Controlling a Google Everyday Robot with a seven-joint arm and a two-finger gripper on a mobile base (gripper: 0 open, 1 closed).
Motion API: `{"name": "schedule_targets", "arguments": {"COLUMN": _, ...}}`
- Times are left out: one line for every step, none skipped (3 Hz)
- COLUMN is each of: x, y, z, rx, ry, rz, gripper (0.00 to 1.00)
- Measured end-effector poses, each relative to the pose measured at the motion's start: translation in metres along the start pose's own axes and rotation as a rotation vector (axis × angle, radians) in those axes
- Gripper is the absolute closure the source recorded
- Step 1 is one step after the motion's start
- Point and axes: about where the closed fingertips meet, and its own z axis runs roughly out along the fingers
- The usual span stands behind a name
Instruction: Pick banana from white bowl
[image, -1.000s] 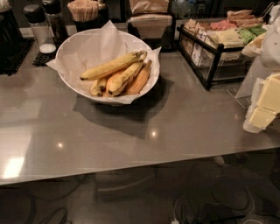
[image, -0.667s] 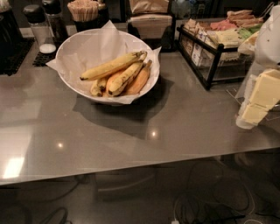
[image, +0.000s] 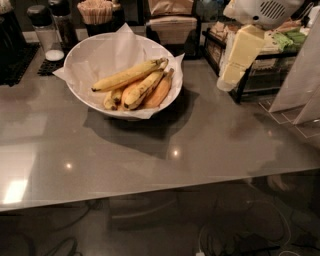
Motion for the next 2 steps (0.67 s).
{"name": "schedule_targets", "arguments": {"x": 0.0019, "y": 0.0011, "z": -0.0009, "rx": 0.003, "ry": -0.001, "rz": 0.009, "gripper": 0.0}}
{"name": "schedule_targets", "arguments": {"x": -0.0024, "y": -0.0053, "z": 0.0075, "rx": 0.0, "ry": -0.037, "rz": 0.003, "gripper": 0.0}}
